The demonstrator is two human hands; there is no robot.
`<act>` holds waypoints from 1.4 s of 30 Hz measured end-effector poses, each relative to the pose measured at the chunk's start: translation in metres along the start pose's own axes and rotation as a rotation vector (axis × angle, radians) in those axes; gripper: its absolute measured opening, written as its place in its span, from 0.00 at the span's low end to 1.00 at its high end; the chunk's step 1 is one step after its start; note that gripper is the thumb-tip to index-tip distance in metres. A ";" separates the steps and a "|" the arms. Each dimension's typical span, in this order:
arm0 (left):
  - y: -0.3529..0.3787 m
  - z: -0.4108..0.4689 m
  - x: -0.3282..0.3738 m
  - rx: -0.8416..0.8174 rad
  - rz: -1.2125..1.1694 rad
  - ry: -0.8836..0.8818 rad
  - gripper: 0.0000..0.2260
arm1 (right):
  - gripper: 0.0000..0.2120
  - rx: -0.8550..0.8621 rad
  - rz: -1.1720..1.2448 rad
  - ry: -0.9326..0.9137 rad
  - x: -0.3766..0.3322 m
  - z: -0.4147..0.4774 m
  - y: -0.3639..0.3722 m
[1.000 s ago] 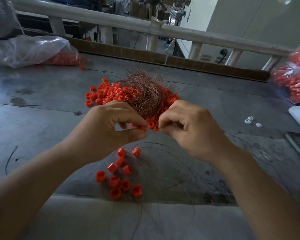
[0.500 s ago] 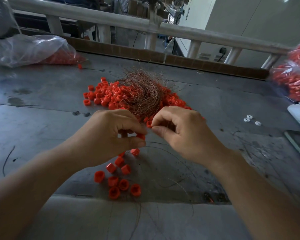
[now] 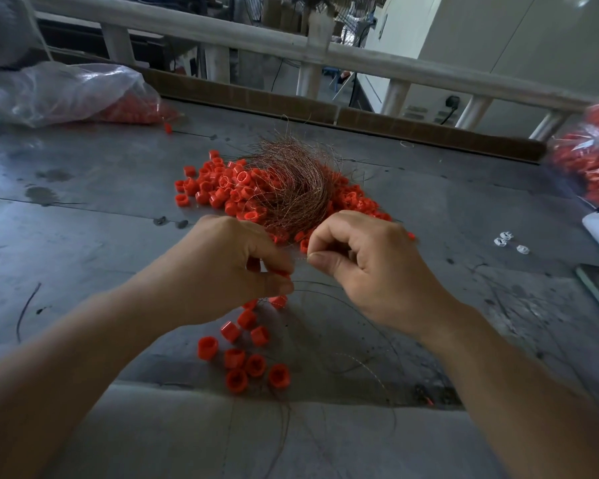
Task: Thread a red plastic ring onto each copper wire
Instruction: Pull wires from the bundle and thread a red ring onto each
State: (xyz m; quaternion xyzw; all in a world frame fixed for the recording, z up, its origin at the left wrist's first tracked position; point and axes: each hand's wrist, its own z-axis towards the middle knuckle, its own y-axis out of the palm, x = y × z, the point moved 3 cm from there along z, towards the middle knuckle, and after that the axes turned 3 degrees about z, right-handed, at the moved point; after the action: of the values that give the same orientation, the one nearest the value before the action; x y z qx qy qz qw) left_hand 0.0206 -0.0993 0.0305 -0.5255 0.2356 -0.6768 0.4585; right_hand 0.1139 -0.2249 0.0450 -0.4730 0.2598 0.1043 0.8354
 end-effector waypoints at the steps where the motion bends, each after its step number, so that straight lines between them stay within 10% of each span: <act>1: -0.001 0.000 -0.001 0.006 -0.001 -0.009 0.06 | 0.03 -0.005 -0.002 0.004 -0.001 0.000 -0.001; 23: -0.005 -0.005 0.009 0.012 -0.237 0.034 0.09 | 0.03 -0.011 -0.083 0.019 0.002 -0.002 -0.004; 31: -0.010 0.000 -0.002 0.113 -1.071 -0.208 0.10 | 0.03 0.271 0.062 0.021 0.003 0.000 -0.029; 42: -0.003 0.001 0.002 0.044 -1.303 -0.294 0.12 | 0.03 0.274 0.059 -0.046 -0.010 -0.003 -0.020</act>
State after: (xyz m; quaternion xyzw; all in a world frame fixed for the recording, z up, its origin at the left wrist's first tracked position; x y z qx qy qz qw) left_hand 0.0202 -0.0996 0.0338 -0.6377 -0.2087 -0.7414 -0.0062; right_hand 0.1131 -0.2368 0.0635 -0.3441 0.2662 0.1033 0.8944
